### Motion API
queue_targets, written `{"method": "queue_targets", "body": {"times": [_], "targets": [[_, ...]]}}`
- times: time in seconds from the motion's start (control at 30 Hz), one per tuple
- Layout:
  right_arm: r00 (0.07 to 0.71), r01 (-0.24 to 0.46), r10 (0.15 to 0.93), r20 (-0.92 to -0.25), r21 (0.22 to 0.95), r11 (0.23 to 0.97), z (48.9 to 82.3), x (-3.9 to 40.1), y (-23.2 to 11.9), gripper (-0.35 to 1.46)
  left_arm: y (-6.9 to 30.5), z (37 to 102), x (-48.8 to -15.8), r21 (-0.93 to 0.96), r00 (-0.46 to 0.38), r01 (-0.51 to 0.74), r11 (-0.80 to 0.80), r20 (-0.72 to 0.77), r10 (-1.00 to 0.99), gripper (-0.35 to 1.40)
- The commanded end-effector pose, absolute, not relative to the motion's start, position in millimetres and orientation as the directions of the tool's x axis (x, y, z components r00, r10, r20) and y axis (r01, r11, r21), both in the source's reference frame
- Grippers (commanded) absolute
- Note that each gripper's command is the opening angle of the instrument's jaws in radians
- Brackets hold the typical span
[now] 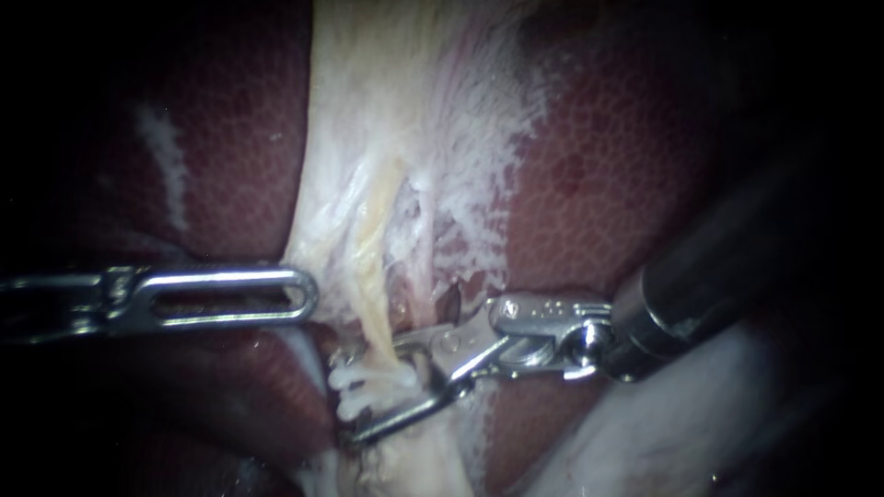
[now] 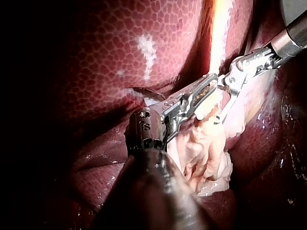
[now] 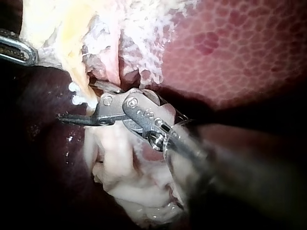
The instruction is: Going back second clip left tube
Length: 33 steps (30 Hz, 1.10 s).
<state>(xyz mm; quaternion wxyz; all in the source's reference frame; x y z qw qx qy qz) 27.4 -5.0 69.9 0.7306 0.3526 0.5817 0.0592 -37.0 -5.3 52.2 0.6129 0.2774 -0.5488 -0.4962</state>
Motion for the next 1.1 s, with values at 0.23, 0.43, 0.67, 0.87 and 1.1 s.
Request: {"method": "queue_targets", "body": {"times": [0.23, 0.43, 0.67, 0.87, 1.1], "targets": [[0.286, 0.351, 0.423, -0.86, 0.504, 0.789, 70.0, 27.4, -5.0, 0.6, -5.3, 52.1, -37.0, 0.885, -0.095, 0.304, 0.354, 0.397, -0.913, -0.35], [0.286, 0.35, 0.422, -0.86, 0.504, 0.79, 70.1, 27.7, -5.1, 0.6, -5.3, 52.1, -37.1, 0.885, -0.095, 0.304, 0.353, 0.397, -0.913, -0.35], [0.286, 0.342, 0.423, -0.86, 0.503, 0.793, 70.1, 26.5, -4.8, 0.6, -5.3, 52.0, -37.0, 0.885, -0.095, 0.304, 0.353, 0.397, -0.913, -0.35], [0.285, 0.331, 0.425, -0.859, 0.505, 0.797, 69.6, 24.7, -4.2, 0.6, -5.3, 52.0, -37.0, 0.885, -0.095, 0.304, 0.353, 0.397, -0.913, -0.35], [0.283, 0.313, 0.427, -0.859, 0.504, 0.805, 68.3, 22.0, -3.0, 0.6, -5.3, 52.0, -37.0, 0.885, -0.095, 0.304, 0.353, 0.397, -0.913, -0.35]]}}
